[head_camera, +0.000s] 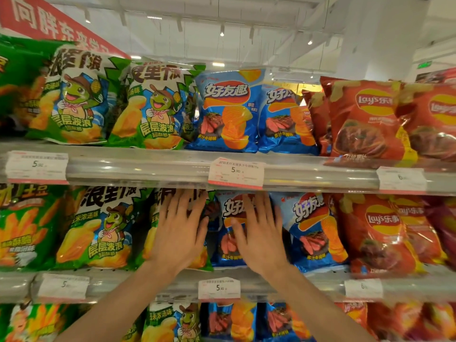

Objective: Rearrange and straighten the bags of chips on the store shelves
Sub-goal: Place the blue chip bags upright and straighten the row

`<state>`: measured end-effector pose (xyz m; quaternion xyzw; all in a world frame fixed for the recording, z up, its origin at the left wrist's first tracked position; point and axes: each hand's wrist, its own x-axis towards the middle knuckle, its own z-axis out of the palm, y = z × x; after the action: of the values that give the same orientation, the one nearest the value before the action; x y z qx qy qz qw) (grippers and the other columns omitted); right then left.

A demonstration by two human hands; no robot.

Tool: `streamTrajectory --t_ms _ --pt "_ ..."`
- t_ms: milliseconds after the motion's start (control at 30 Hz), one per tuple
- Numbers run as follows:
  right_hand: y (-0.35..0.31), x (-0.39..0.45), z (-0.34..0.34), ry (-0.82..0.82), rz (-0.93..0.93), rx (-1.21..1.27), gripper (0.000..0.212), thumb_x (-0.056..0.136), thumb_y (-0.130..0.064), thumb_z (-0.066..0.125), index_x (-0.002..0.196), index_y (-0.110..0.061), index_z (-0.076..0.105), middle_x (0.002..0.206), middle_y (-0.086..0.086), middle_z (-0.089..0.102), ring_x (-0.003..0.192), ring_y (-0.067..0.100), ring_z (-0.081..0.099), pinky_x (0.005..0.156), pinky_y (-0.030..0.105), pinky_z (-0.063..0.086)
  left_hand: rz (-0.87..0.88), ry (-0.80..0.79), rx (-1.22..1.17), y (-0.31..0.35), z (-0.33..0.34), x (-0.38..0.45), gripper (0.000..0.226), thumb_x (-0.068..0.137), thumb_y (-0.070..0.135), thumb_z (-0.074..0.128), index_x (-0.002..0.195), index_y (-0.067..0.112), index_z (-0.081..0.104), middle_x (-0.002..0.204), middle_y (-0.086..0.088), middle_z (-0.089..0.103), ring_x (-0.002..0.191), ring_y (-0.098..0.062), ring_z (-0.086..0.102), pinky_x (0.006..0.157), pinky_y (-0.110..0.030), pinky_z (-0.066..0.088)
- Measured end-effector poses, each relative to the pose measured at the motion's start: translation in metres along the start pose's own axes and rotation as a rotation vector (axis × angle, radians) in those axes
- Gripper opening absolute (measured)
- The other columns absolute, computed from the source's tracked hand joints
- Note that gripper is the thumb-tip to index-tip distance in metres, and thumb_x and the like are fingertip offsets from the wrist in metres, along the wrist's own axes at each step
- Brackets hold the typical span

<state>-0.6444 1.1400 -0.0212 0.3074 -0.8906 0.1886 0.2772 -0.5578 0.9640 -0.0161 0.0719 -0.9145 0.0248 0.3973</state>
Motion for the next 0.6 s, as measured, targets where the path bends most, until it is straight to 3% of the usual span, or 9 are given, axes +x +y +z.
streamTrajectory --t_ms 67,133,200,267,333,400,467,533,600 --pt "0.023 -0.003 -0.02 0.106 0.003 0.05 0.056 0.101 -0.048 0.031 0.147 -0.016 0.037 0.152 0.013 0.038 0.145 0.031 0.026 0.117 0.053 0.023 0.027 0.085 -0.172 0.027 -0.001 0.002 0.04 0.095 0.026 0.056 0.132 0.011 0.057 0.134 -0.017 0.054 0.124 -0.034 0.05 0.101 -0.051 0.046" --pt "0.052 -0.002 -0.041 0.158 0.048 0.045 0.047 0.096 -0.03 0.051 0.139 -0.012 0.048 0.14 0.016 0.048 0.13 0.036 0.042 0.105 0.052 0.037 0.005 0.045 -0.393 0.058 -0.001 0.005 0.032 0.092 0.018 0.064 0.123 0.011 0.062 0.126 -0.011 0.056 0.114 -0.029 0.056 0.092 -0.044 0.051" --pt "0.085 -0.002 -0.059 0.152 0.132 0.042 0.043 0.088 -0.013 0.062 0.13 -0.004 0.055 0.129 0.023 0.052 0.117 0.044 0.05 0.096 0.052 0.043 -0.04 -0.057 -0.602 0.089 0.004 0.011 0.029 0.093 0.018 0.064 0.121 0.017 0.062 0.123 -0.004 0.056 0.099 -0.023 0.062 0.085 -0.035 0.051" --pt "0.116 -0.005 -0.073 0.078 0.212 0.064 0.041 0.085 -0.005 0.061 0.126 -0.003 0.056 0.127 0.025 0.05 0.117 0.047 0.047 0.1 0.053 0.04 -0.124 -0.195 -0.793 0.116 0.012 0.017 0.028 0.095 0.022 0.063 0.122 0.027 0.059 0.121 0.002 0.056 0.089 -0.013 0.064 0.077 -0.029 0.052" --pt "0.139 -0.01 -0.083 -0.033 0.258 0.093 0.042 0.087 -0.005 0.059 0.129 -0.006 0.053 0.137 0.024 0.043 0.123 0.047 0.043 0.104 0.05 0.037 -0.205 -0.376 -0.996 0.142 0.021 0.025 0.032 0.096 0.024 0.064 0.124 0.035 0.053 0.123 0.003 0.055 0.092 -0.009 0.063 0.073 -0.026 0.053" --pt "0.154 -0.016 -0.087 -0.131 0.29 0.17 0.046 0.092 -0.011 0.058 0.137 -0.011 0.047 0.146 0.019 0.037 0.127 0.043 0.044 0.103 0.048 0.04 -0.246 -0.51 -1.106 0.162 0.031 0.033 0.043 0.096 0.025 0.066 0.129 0.041 0.044 0.129 0.013 0.048 0.108 -0.007 0.057 0.084 -0.022 0.048" --pt "0.161 -0.02 -0.086 -0.215 0.306 0.283 0.05 0.096 -0.017 0.056 0.143 -0.018 0.04 0.142 0.015 0.045 0.126 0.039 0.048 0.101 0.048 0.044 -0.284 -0.585 -1.135 0.177 0.04 0.04 0.054 0.096 0.026 0.067 0.138 0.042 0.037 0.127 0.02 0.043 0.113 -0.003 0.047 0.091 -0.018 0.04" --pt "0.163 -0.022 -0.083 -0.273 0.314 0.419 0.053 0.098 -0.018 0.055 0.147 -0.021 0.034 0.131 0.011 0.056 0.119 0.033 0.056 0.099 0.048 0.047 -0.344 -0.622 -1.151 0.187 0.048 0.046 0.064 0.096 0.025 0.067 0.146 0.039 0.031 0.127 0.021 0.049 0.108 0.002 0.05 0.087 -0.012 0.039" --pt "0.165 -0.022 -0.082 -0.266 0.313 0.541 0.057 0.098 -0.014 0.057 0.149 -0.021 0.031 0.124 0.002 0.063 0.112 0.018 0.061 0.1 0.04 0.048 -0.363 -0.639 -1.184 0.196 0.054 0.05 0.066 0.096 0.018 0.066 0.147 0.037 0.028 0.113 0.026 0.052 0.088 0.018 0.055 0.07 0.001 0.038"
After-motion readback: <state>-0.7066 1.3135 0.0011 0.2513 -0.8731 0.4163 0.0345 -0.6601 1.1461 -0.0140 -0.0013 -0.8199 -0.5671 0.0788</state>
